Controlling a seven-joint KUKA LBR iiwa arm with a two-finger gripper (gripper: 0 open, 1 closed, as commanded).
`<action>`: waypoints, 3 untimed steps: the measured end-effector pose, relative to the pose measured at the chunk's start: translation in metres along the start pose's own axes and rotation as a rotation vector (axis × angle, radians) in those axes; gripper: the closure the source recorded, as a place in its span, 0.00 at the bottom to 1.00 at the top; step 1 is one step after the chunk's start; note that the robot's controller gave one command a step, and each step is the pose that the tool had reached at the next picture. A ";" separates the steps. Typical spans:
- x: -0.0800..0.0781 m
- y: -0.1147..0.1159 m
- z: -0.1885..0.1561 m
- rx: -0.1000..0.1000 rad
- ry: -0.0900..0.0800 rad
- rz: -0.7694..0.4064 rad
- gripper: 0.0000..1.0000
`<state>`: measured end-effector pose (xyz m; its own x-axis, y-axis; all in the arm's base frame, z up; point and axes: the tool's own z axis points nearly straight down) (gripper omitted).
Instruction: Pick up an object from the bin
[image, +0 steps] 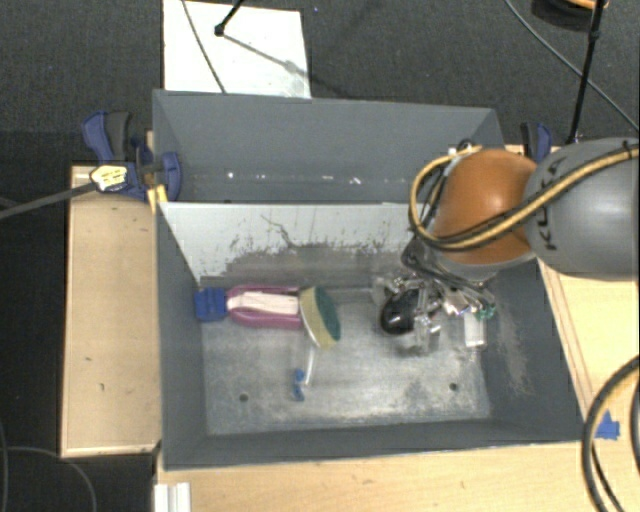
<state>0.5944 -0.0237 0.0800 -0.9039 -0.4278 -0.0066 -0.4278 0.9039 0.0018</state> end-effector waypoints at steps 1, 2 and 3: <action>0.041 -0.078 0.005 0.005 0.003 -0.038 0.00; 0.039 -0.074 0.003 0.003 0.001 -0.040 1.00; 0.049 -0.051 -0.139 0.007 -0.001 -0.080 1.00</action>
Offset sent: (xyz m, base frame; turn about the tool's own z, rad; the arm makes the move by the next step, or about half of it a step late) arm -0.0047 -0.0836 -0.0064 -0.0446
